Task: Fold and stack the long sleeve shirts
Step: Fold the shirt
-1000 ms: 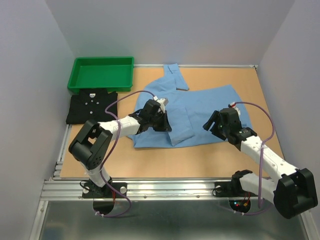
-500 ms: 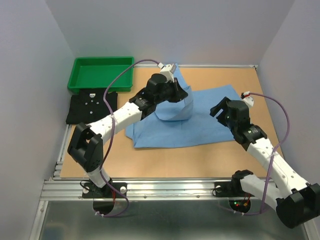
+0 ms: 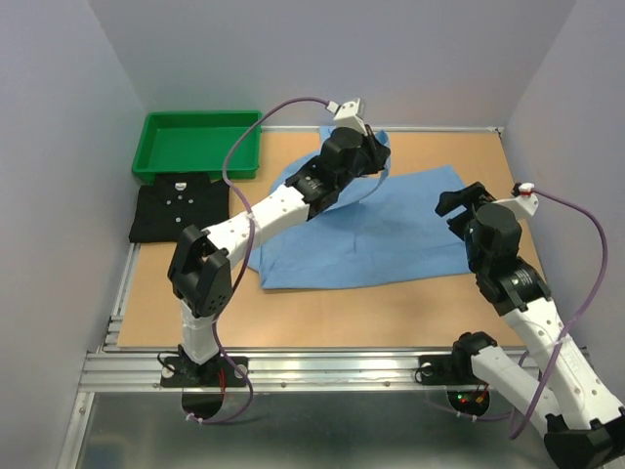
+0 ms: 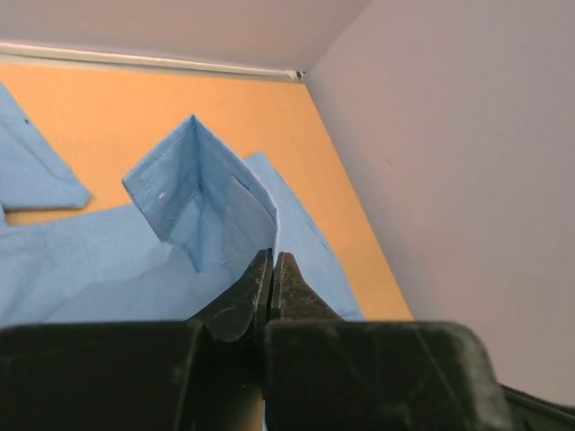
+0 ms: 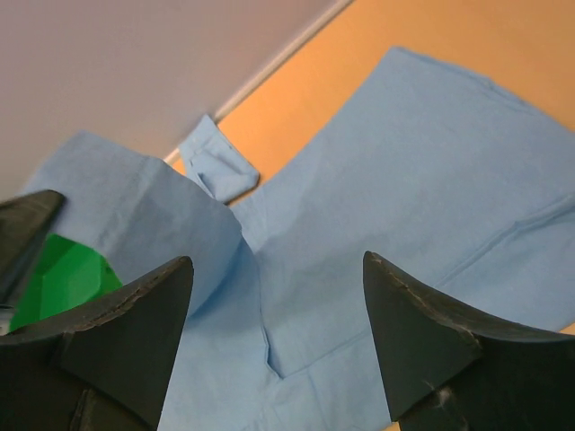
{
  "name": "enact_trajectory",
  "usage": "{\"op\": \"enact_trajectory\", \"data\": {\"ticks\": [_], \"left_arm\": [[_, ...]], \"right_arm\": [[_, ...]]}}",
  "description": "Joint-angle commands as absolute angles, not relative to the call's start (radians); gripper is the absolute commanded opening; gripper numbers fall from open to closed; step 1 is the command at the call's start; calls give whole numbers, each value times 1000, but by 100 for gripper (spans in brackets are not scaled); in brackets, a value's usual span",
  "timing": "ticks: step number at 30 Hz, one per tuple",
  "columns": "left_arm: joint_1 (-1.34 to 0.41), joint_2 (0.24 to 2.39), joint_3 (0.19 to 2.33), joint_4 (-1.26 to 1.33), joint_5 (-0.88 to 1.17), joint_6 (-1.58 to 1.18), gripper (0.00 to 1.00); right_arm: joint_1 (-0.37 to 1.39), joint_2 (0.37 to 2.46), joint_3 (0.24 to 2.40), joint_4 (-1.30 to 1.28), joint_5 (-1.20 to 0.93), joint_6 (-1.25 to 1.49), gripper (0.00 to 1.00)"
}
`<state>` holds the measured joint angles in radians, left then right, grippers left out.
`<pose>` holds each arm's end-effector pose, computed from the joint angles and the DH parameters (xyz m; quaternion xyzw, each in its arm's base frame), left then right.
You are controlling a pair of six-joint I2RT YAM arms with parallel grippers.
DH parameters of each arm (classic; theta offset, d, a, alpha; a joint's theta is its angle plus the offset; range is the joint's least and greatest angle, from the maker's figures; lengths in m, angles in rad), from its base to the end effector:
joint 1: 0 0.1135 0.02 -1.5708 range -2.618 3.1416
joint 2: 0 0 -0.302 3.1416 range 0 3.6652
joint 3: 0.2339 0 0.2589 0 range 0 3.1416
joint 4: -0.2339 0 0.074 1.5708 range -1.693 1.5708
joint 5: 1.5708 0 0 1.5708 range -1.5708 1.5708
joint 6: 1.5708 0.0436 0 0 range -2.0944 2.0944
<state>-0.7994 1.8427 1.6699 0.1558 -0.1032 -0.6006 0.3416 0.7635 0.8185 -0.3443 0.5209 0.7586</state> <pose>0.3357 -0.3388 0.4182 0.0347 0.7122 -0.4229 0.5592 0.1554 0.0322 0.3642 0.3110 0.7260 0.1260 0.6003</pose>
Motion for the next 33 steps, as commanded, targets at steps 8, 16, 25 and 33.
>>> {"op": "enact_trajectory", "data": {"ticks": [8, 16, 25, 33], "left_arm": [[-1023, 2022, 1876, 161, -252, -637, 0], [-1055, 2131, 1884, 212, -140, -654, 25], [-1058, 2065, 1821, 215, -164, -581, 80], [-908, 1916, 1603, 163, -129, -661, 91]], "right_arm": [[341, 644, 818, -321, 676, 713, 83], [341, 584, 805, -324, 733, 649, 83], [341, 604, 793, -347, 738, 632, 89], [341, 808, 805, -379, 600, 586, 90]]}}
